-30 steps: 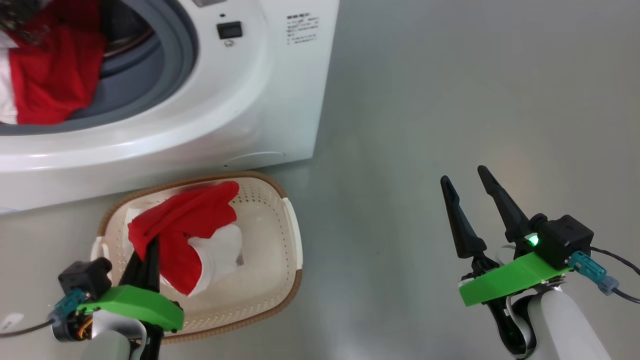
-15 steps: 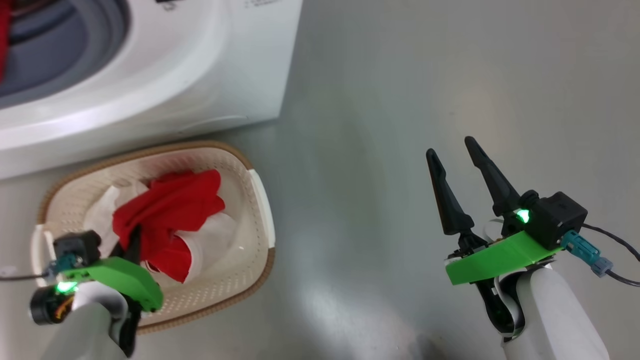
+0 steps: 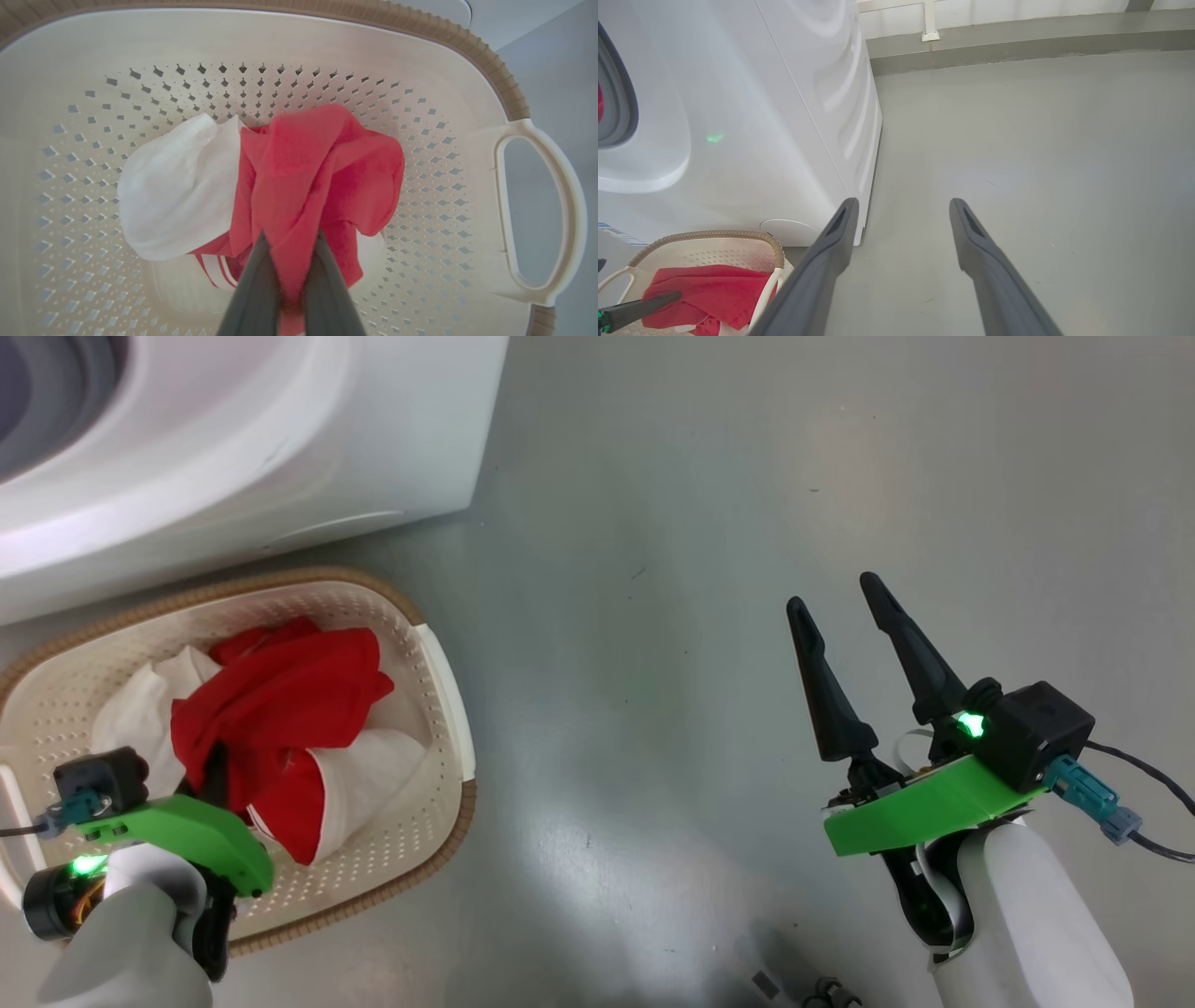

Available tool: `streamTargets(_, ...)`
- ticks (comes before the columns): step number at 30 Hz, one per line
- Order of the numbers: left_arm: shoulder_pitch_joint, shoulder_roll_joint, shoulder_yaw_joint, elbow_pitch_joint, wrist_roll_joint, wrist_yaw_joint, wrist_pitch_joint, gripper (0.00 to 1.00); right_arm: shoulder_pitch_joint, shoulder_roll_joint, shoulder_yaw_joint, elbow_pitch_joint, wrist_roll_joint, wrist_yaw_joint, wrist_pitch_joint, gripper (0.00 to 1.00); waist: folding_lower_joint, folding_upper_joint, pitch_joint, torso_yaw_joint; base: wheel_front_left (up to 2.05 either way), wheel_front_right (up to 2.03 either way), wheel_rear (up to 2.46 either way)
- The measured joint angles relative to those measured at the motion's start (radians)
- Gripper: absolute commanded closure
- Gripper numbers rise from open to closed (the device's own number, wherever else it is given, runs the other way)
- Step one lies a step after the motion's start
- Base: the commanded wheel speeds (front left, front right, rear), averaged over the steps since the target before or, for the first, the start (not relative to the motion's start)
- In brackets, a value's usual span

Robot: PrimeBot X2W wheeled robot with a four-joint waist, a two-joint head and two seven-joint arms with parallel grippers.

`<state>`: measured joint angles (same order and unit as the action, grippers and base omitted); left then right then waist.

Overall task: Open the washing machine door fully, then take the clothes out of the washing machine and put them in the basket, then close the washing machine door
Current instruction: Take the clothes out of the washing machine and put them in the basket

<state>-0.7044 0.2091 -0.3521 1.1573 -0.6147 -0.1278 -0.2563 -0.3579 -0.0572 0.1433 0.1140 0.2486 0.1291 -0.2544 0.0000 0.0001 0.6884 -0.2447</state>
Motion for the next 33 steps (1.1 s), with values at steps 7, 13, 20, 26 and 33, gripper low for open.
streamTargets(7,-0.002,-0.002,-0.018,-0.001,-0.039,0.000,0.000,0.00,-0.002,0.001,-0.006,0.011,-0.002,0.000,0.000,0.00,0.0000,0.0000,-0.026,0.015,0.00,0.00,0.00)
streamTargets(13,0.010,-0.011,-0.016,-0.032,-0.059,0.000,0.000,0.00,-0.001,0.001,-0.019,0.026,-0.008,0.000,0.000,0.00,0.0000,0.0000,-0.067,0.032,0.00,0.00,0.00)
streamTargets(20,0.077,-0.018,0.017,-0.088,-0.059,0.000,0.000,0.00,0.017,-0.016,-0.025,0.045,-0.008,0.000,0.000,0.00,0.0000,0.0000,-0.136,0.053,0.00,0.00,0.00)
streamTargets(26,0.137,-0.019,0.077,-0.161,-0.028,0.000,0.000,0.00,0.045,-0.041,-0.022,0.064,-0.007,0.000,0.000,0.00,0.0000,0.0000,-0.207,0.073,0.00,0.00,0.00)
streamTargets(33,0.197,-0.034,0.174,-0.293,0.060,0.000,0.000,0.00,0.077,-0.060,-0.026,0.077,0.001,0.000,0.000,0.00,0.0000,0.0000,-0.290,0.102,0.00,0.00,0.00)
